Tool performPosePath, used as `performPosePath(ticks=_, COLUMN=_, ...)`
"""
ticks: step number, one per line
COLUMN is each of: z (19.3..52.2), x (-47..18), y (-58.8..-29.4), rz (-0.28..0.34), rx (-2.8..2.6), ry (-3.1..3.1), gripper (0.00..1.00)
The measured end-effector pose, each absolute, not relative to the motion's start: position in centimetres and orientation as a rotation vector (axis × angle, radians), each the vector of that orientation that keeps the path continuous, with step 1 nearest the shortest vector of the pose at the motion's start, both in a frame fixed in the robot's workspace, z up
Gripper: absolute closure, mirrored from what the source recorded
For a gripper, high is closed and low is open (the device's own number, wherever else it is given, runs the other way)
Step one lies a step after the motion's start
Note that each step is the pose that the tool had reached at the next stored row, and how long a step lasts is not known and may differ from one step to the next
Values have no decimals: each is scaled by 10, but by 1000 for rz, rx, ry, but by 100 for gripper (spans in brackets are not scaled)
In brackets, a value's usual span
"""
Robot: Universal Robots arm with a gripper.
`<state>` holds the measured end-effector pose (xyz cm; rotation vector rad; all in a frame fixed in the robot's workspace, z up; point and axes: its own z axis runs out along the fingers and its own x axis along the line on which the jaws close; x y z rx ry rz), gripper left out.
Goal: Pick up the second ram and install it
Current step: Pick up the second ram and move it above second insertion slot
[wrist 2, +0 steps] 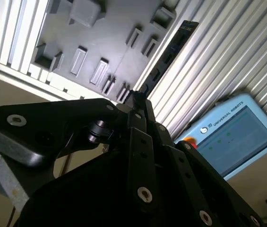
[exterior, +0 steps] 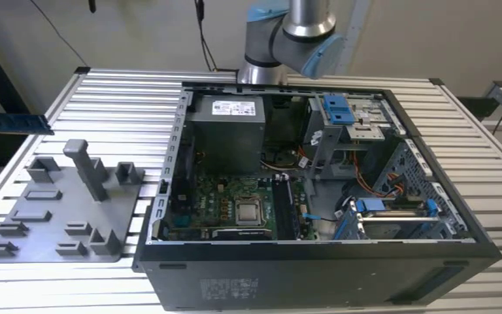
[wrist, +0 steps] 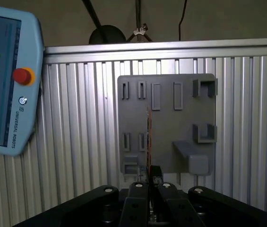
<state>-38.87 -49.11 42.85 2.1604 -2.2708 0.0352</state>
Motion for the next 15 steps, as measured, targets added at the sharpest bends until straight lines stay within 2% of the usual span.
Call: performPosePath(ticks=15, z=429, x=-363, y=-491, rz=35, rx=2160, ry=-2271, gripper=86)
